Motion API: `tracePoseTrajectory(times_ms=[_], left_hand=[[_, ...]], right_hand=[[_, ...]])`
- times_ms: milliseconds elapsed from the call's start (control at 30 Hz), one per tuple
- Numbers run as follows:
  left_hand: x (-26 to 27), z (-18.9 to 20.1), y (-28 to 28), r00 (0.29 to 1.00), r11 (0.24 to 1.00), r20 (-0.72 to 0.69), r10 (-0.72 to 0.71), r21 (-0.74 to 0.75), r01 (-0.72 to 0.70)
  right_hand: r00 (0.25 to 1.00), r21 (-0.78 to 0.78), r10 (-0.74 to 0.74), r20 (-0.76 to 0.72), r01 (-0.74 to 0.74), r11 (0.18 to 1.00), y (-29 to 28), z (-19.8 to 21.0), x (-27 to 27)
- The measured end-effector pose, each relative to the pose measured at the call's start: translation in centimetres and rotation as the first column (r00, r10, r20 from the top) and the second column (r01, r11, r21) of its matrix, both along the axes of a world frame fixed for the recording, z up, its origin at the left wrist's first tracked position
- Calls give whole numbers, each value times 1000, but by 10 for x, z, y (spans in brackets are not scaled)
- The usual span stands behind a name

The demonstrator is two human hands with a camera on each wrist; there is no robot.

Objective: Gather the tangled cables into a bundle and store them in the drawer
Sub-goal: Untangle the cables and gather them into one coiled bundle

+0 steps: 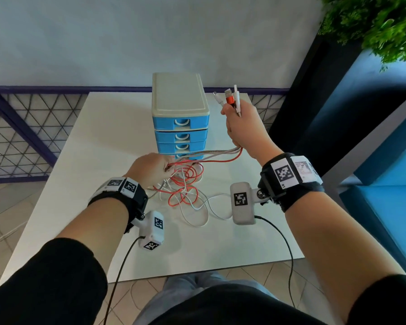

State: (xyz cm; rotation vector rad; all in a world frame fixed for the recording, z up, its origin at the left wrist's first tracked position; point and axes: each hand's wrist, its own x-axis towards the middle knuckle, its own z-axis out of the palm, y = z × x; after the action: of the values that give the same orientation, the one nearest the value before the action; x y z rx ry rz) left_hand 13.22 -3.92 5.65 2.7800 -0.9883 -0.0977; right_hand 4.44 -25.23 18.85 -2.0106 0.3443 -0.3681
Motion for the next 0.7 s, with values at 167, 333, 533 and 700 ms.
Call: tracePoseTrajectory(times_ms=[167,333,533,700], left_hand=[[4,23,-11,994,969,65,89,-238,-71],[15,38,-16,990,898,-138,-3,-437,-59],[4,27,17,908,876,-412,-75,-463,-138],[-16,23,31,999,848,1,46,-529,-39]], right_hand=[[986,-135,-17,168,40,990,-5,13,4],[970,-184,35,240,10,983,-5,9,3],[981,-169,30,191,3,986,-5,-13,1],[983,-142,17,182,9,990,2,-21,3]])
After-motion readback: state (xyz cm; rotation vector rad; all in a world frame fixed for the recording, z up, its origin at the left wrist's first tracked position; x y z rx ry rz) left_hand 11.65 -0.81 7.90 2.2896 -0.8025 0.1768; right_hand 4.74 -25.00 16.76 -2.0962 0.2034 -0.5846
